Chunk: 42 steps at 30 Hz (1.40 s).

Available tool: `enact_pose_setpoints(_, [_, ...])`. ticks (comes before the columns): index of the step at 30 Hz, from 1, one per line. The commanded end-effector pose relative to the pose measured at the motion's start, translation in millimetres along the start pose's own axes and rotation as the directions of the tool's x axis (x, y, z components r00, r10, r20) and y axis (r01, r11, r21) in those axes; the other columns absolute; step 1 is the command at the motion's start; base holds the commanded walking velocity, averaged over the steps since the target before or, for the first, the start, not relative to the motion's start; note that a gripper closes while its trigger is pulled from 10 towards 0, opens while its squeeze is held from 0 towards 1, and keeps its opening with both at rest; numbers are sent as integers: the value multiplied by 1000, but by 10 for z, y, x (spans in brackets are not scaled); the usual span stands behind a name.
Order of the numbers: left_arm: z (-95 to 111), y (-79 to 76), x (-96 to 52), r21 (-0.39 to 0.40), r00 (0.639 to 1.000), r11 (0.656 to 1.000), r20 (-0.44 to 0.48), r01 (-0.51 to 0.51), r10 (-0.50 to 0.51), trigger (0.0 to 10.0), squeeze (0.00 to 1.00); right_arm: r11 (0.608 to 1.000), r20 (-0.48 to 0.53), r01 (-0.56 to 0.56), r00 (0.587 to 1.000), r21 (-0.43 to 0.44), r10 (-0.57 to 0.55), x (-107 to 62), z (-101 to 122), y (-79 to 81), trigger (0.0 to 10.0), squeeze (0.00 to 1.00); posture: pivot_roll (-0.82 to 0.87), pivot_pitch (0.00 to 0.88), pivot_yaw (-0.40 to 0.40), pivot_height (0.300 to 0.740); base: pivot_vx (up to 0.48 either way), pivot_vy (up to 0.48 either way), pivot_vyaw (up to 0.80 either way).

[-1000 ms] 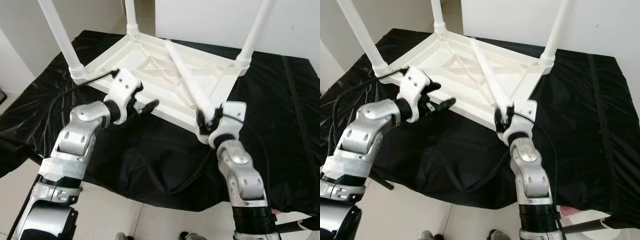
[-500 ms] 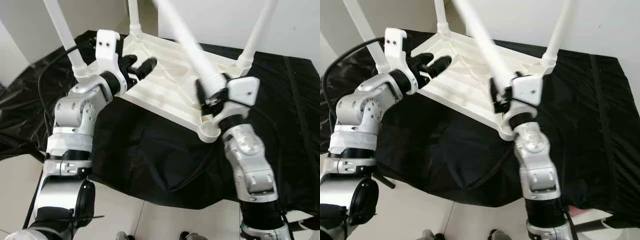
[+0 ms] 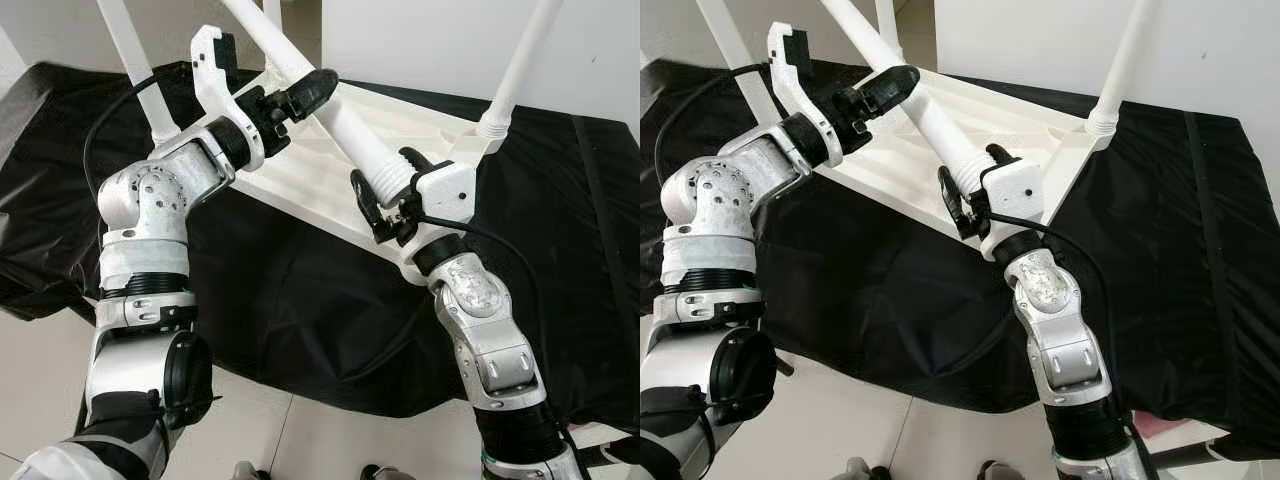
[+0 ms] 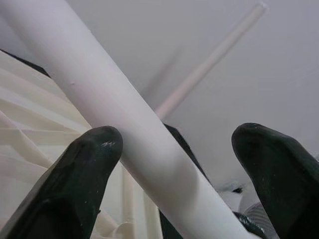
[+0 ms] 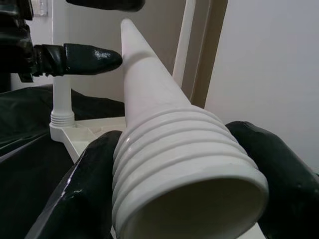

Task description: Building children table

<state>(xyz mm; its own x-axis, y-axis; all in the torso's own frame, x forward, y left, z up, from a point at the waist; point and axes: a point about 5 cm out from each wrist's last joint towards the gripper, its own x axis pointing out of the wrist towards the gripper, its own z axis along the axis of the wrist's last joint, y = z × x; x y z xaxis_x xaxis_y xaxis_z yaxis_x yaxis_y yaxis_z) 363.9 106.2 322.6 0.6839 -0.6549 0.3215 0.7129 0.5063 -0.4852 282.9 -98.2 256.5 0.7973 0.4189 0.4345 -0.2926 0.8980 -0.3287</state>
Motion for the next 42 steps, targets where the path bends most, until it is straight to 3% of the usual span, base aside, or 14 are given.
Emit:
enact_pose_setpoints(1, [25, -47, 41, -21, 1000, 1000, 0, 16, -16, 10000, 0, 999, 61, -53, 997, -5, 54, 26, 92, 94, 10000, 0, -103, 112, 72, 740, 0, 0, 0])
enact_pose_setpoints(10, [-19, 55, 3, -30, 997, 997, -37, -67, 66, 10000, 0, 1000, 95, 4, 995, -29, -1, 20, 163, 47, 10000, 0, -110, 105, 77, 740, 0, 0, 0])
enact_pose_setpoints(15, [-1, 177, 7, -65, 985, 984, -37, -168, 166, 10000, 0, 996, 122, 19, 993, -90, -7, 20, 190, 34, 10000, 0, -111, 102, 83, 740, 0, 0, 0])
enact_pose_setpoints(19, [47, 198, -24, -65, 984, 982, -28, -176, 174, 10000, 0, 994, 120, 24, 993, -108, -11, 15, 175, 22, 10000, 0, -109, 104, 84, 740, 0, 0, 0])
enact_pose_setpoints(30, [54, 125, 21, -98, 990, 986, -23, -138, 136, 10000, 0, 989, 68, -119, 990, -85, 124, -70, 55, 253, 10000, 0, -105, 112, 80, 740, 0, 0, 0])
enact_pose_setpoints(31, [57, 125, 22, -97, 990, 986, -23, -138, 137, 7529, 0, 990, 62, -114, 991, -86, 119, -71, 43, 249, 10000, 0, -105, 112, 80, 740, 0, 0, 0])
enact_pose_setpoints(33, [59, 125, 21, -95, 990, 986, -22, -139, 138, 7529, 0, 990, 58, -111, 992, -87, 116, -72, 35, 245, 10000, 0, -105, 112, 80, 740, 0, 0, 0])
enact_pose_setpoints(34, [59, 125, 18, -87, 990, 986, -22, -142, 140, 0, 0, 990, 48, -106, 993, -90, 111, -74, 14, 236, 10000, 0, -105, 115, 83, 740, 0, 0, 0])
enact_pose_setpoints(42, [36, 65, -8, -30, 995, 995, -30, -100, 99, 0, 0, 989, 16, -100, 995, -106, 102, -82, -57, 228, 10000, 0, -105, 115, 83, 740, 0, 0, 0])
